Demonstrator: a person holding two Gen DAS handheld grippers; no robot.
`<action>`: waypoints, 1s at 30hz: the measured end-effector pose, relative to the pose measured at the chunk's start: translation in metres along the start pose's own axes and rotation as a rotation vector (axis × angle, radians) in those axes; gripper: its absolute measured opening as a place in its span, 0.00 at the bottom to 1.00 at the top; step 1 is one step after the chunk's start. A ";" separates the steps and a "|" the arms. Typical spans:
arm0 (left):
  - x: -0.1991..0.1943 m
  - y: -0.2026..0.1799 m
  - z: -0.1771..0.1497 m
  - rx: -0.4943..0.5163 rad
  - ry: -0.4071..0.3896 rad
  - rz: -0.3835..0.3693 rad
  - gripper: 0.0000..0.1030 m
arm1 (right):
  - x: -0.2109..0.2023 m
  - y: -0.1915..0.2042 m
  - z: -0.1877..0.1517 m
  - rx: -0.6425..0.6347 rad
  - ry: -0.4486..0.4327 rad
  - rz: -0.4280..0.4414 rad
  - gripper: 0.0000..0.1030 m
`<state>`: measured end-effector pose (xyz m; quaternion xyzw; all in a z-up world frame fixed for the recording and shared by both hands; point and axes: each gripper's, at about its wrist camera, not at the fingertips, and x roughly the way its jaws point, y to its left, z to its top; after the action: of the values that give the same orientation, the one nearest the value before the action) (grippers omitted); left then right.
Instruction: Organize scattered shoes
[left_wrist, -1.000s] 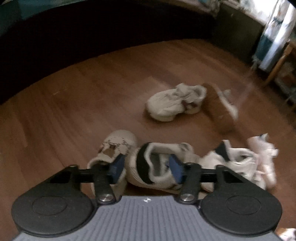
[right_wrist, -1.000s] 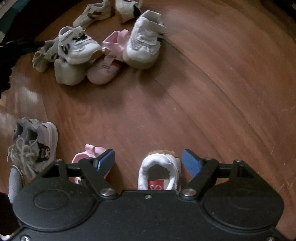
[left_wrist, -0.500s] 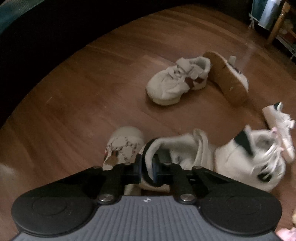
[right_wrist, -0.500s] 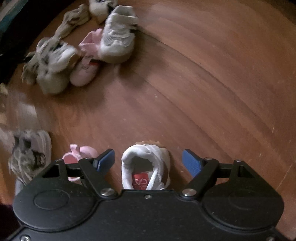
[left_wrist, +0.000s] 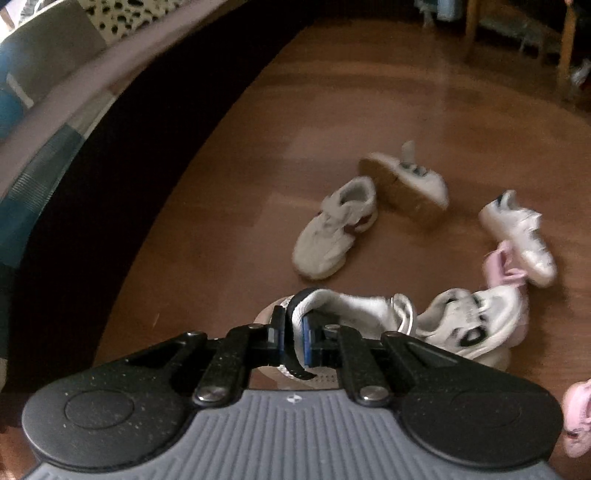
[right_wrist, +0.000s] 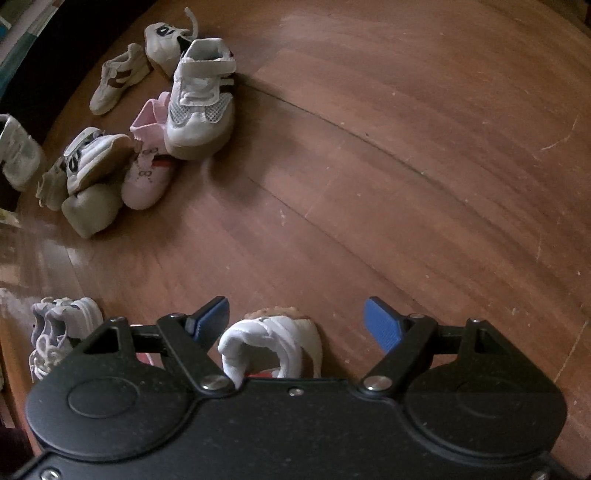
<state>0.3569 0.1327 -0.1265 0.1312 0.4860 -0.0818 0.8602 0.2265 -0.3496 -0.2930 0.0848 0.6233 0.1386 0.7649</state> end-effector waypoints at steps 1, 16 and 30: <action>-0.002 -0.005 -0.006 0.005 -0.005 -0.033 0.08 | 0.001 0.001 0.000 -0.007 0.000 -0.001 0.79; -0.003 -0.042 -0.080 0.353 -0.039 -0.232 0.08 | 0.003 0.015 -0.005 -0.080 0.007 0.016 0.80; 0.053 -0.063 -0.111 0.631 -0.014 -0.306 0.08 | 0.005 0.025 -0.001 -0.069 0.005 0.048 0.80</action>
<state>0.2767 0.1063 -0.2360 0.3157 0.4446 -0.3570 0.7584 0.2237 -0.3245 -0.2903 0.0730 0.6179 0.1787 0.7622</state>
